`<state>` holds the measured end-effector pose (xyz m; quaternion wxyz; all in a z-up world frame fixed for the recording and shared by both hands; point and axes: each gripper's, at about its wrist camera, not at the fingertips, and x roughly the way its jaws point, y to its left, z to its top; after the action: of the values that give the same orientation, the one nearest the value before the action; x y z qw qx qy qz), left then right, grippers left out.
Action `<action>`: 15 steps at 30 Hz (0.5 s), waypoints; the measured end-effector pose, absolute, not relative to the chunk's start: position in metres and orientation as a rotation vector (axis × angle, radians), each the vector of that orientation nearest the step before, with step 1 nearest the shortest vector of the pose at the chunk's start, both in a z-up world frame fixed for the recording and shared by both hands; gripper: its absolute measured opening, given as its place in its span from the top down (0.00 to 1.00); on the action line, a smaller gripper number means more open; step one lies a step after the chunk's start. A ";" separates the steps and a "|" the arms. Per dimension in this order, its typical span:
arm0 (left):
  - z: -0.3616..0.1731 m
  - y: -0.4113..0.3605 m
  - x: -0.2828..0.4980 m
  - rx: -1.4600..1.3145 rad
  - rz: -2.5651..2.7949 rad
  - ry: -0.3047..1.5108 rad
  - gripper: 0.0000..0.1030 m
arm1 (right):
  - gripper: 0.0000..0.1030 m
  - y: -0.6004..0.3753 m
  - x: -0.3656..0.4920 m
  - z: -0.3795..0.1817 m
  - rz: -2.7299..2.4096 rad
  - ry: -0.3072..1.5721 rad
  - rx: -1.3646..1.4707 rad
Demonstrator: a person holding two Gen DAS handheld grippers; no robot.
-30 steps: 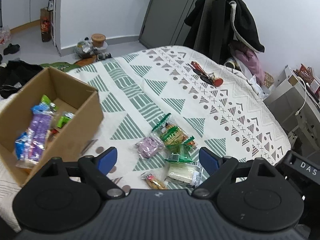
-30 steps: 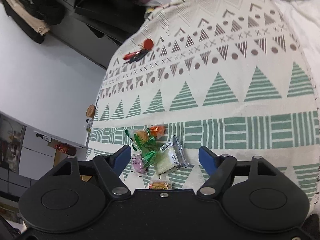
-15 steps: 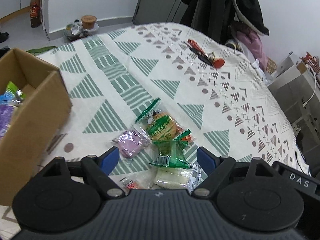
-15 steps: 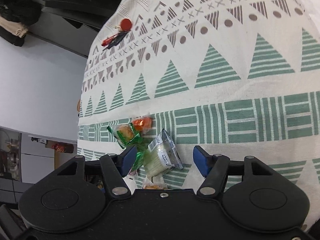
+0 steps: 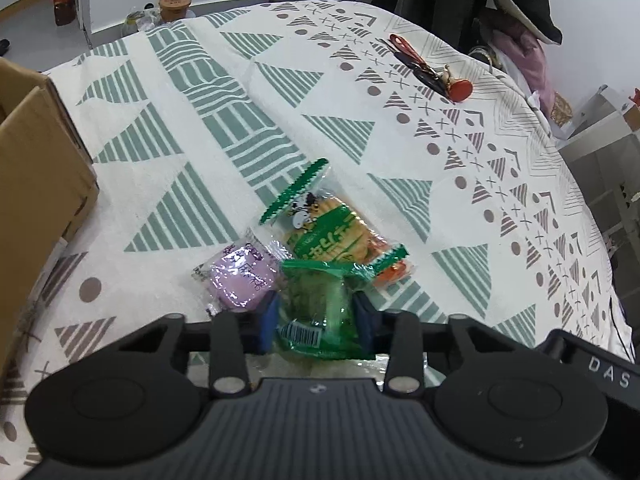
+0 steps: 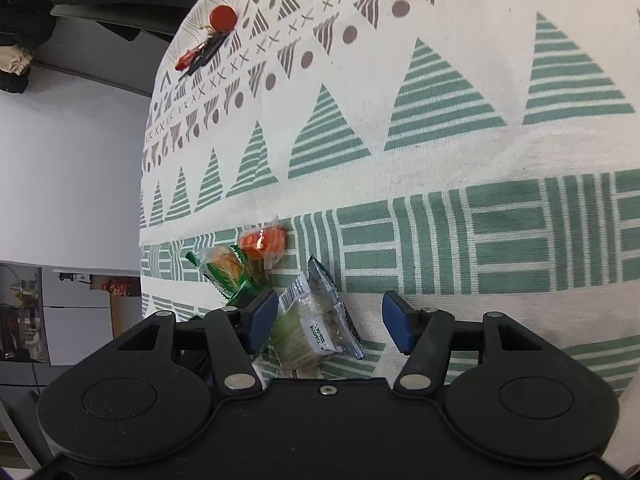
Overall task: Organize snacks
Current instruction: 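Grasp the green-wrapped pack with the left tool while the right tool grasps the clear white pack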
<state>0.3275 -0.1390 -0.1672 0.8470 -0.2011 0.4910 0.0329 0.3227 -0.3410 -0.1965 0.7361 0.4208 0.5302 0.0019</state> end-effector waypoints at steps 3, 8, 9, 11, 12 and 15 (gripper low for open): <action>-0.167 -0.137 0.324 -0.417 0.074 1.040 0.71 | 0.43 -0.338 0.326 -0.200 0.018 1.176 0.926; -0.170 -0.132 0.316 -0.434 0.072 1.045 0.71 | 0.43 -0.333 0.329 -0.204 0.035 1.178 0.914; -0.171 -0.132 0.315 -0.436 0.071 1.049 0.71 | 0.44 -0.332 0.330 -0.205 0.040 1.175 0.909; -0.171 -0.131 0.312 -0.447 0.061 1.057 0.71 | 0.44 -0.330 0.331 -0.208 0.051 1.169 0.907; -0.171 -0.131 0.311 -0.450 0.057 1.059 0.71 | 0.44 -0.329 0.331 -0.208 0.055 1.165 0.907; -0.172 -0.129 0.307 -0.453 0.057 1.059 0.72 | 0.66 -0.325 0.332 -0.209 0.050 1.169 0.883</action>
<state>0.3066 -0.1294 -0.1720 0.8383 -0.2142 0.5007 0.0271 0.3319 -0.3248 -0.2095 0.7432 0.4029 0.5336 0.0228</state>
